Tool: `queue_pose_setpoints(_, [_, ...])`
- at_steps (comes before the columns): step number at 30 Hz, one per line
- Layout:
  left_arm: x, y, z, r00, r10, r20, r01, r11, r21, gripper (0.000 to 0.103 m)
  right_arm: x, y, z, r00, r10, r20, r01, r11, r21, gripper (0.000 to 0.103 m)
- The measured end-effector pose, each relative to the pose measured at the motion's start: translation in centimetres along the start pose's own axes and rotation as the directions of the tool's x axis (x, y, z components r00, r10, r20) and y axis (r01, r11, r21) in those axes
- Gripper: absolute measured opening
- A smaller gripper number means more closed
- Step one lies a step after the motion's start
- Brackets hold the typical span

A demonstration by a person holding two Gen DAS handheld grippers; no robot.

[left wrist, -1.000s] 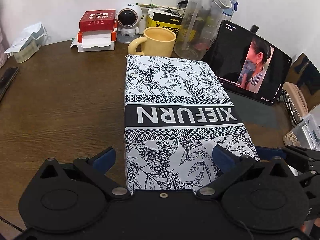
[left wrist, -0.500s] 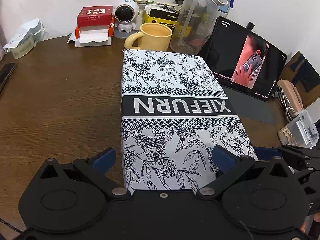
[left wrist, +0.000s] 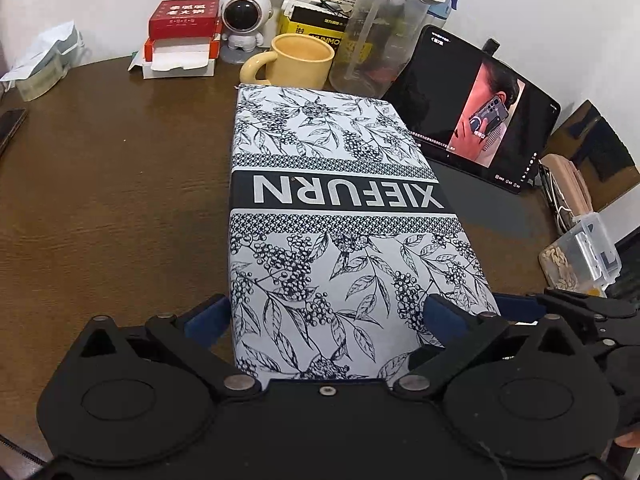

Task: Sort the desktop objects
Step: 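Lower the XIEFURN lid onto the open box rim with the left gripper, then open the left gripper and pull it back from the closed box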

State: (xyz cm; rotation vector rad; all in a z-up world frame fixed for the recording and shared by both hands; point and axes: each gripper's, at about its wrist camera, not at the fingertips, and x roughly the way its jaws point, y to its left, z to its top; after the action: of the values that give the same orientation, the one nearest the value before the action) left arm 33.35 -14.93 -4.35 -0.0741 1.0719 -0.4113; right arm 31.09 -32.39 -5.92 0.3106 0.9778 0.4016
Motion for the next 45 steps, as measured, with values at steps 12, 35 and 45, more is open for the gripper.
queue_pose_setpoints(12, [0.4,-0.3,-0.6,1.0,0.026,0.015,-0.026,0.999,0.02,0.103,0.8,-0.2,-0.4,1.0,-0.005,-0.008,0.005,1.0,-0.011,0.095])
queue_pose_setpoints(35, [1.7,0.4,-1.7,1.0,0.022,0.003,-0.022,1.0,-0.021,0.103,2.6,-0.9,-1.6,0.998,-0.046,-0.036,0.048,0.997,0.059,0.103])
queue_pose_setpoints(45, [-1.5,0.6,-2.6,0.995,0.044,0.087,-0.045,0.999,0.011,0.103,-0.3,2.6,-2.5,0.992,-0.12,0.041,0.123,0.988,-0.097,0.103])
